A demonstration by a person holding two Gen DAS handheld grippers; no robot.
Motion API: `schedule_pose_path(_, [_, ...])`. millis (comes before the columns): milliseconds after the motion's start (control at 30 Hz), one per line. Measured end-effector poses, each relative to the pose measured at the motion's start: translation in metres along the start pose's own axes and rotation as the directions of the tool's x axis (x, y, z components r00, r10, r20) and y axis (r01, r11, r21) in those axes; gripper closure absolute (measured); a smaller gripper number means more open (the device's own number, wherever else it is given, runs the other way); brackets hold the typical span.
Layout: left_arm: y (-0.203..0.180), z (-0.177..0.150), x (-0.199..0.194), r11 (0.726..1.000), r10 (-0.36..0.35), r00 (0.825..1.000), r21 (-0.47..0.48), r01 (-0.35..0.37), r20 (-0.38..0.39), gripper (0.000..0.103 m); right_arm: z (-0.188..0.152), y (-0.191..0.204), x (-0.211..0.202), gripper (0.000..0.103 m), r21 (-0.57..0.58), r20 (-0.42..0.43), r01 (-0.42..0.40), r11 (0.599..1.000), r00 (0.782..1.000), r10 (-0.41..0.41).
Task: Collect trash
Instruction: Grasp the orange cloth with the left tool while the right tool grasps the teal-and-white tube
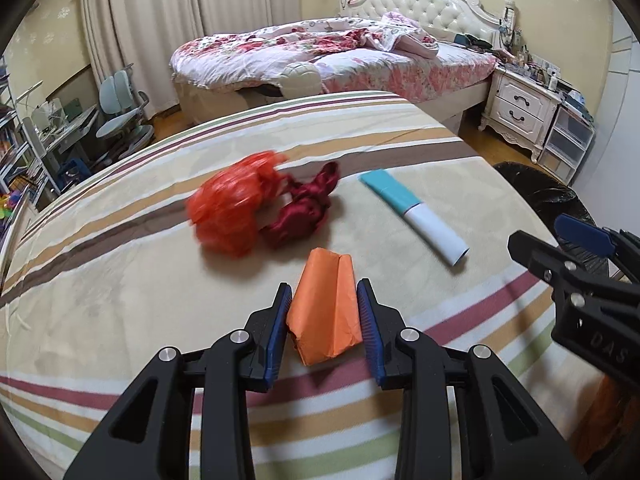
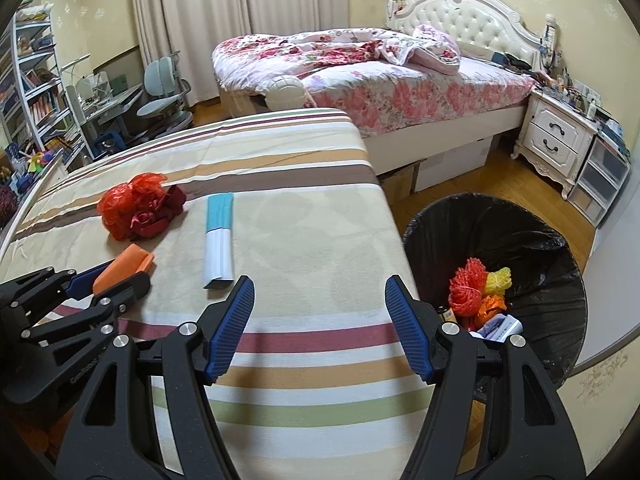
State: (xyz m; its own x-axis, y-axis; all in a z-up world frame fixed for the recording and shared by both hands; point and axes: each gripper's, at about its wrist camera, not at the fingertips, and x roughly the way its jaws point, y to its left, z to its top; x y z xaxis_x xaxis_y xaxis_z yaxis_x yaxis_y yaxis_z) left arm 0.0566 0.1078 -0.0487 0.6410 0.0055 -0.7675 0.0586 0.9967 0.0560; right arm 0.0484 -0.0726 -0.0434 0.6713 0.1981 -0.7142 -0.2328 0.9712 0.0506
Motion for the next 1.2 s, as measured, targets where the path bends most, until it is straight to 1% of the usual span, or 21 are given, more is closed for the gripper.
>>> schedule_pose_path(267, [0.043,-0.020,-0.014,0.996,0.049,0.999,-0.075,-0.049,-0.006,0.069,0.007,0.032,0.013,0.037,-0.072,-0.032,-0.049,0.996,0.998,0.046])
schedule_pose_path(433, [0.068,-0.022,-0.013,0.989,0.073,0.997,-0.128,-0.074,-0.012,0.068,0.018,0.046,0.030,0.037,-0.083,-0.079,-0.082,0.993,0.994,0.075])
schedule_pose_path(533, [0.079,-0.019,-0.010,0.986,0.077,0.997,-0.148,-0.079,-0.019,0.068,0.024,0.053,0.037,0.037,-0.095,-0.093,-0.082,0.992,0.993,0.073])
schedule_pose_path(600, [0.085,-0.017,-0.008,0.984,0.085,0.996,-0.154,-0.088,-0.025,0.062,0.027,0.058,0.042,0.037,-0.105,-0.099,-0.076,0.992,0.993,0.066])
schedule_pose_path(667, [0.090,-0.017,-0.005,0.981,0.076,0.996,-0.177,-0.081,-0.037,0.040,0.030,0.062,0.048,0.037,-0.118,-0.108,-0.067,0.991,0.993,0.054])
schedule_pose_path(767, [0.094,-0.018,-0.005,0.979,0.046,0.998,-0.197,-0.053,-0.039,0.031,0.031,0.068,0.051,0.037,-0.131,-0.113,-0.058,0.990,0.993,0.043])
schedule_pose_path(833, [0.094,-0.019,-0.006,0.979,0.044,0.998,-0.195,-0.050,-0.040,0.030,0.032,0.069,0.053,0.037,-0.137,-0.114,-0.055,0.989,0.993,0.039])
schedule_pose_path(867, [0.094,-0.018,-0.006,0.979,0.043,0.998,-0.196,-0.050,-0.039,0.030,0.032,0.070,0.053,0.037,-0.138,-0.113,-0.051,0.989,0.993,0.036])
schedule_pose_path(900, [0.094,-0.019,-0.007,0.979,0.044,0.998,-0.196,-0.050,-0.035,0.030,0.032,0.070,0.052,0.039,-0.140,-0.111,-0.048,0.989,0.993,0.033])
schedule_pose_path(967, [0.094,-0.020,-0.008,0.980,0.043,0.999,-0.192,-0.048,-0.029,0.030,0.031,0.071,0.051,0.046,-0.146,-0.108,-0.049,0.988,0.994,0.033])
schedule_pose_path(1000, [0.093,-0.021,-0.008,0.981,0.041,0.999,-0.188,-0.045,-0.028,0.031,0.030,0.072,0.050,0.051,-0.150,-0.105,-0.048,0.988,0.994,0.032])
schedule_pose_path(1033, [0.092,-0.022,-0.009,0.983,0.040,0.999,-0.180,-0.044,-0.027,0.038,0.028,0.073,0.048,0.058,-0.156,-0.102,-0.046,0.987,0.994,0.030])
schedule_pose_path(1067, [0.090,-0.022,-0.009,0.984,0.043,0.999,-0.173,-0.047,-0.026,0.044,0.027,0.074,0.046,0.061,-0.160,-0.100,-0.045,0.986,0.995,0.029])
schedule_pose_path(1100, [0.089,-0.023,-0.010,0.985,0.049,0.999,-0.162,-0.052,-0.023,0.046,0.026,0.075,0.045,0.068,-0.162,-0.098,-0.046,0.986,0.995,0.030])
schedule_pose_path(1133, [0.088,-0.024,-0.011,0.986,0.051,0.999,-0.156,-0.053,-0.020,0.052,0.025,0.075,0.044,0.073,-0.166,-0.097,-0.047,0.985,0.995,0.031])
schedule_pose_path(1167, [0.088,-0.024,-0.011,0.987,0.054,0.998,-0.151,-0.056,-0.018,0.058,0.024,0.076,0.043,0.076,-0.168,-0.095,-0.048,0.985,0.995,0.032])
schedule_pose_path(1200, [0.087,-0.025,-0.012,0.987,0.059,0.998,-0.147,-0.060,-0.015,0.060,0.022,0.076,0.040,0.081,-0.168,-0.094,-0.051,0.984,0.995,0.035])
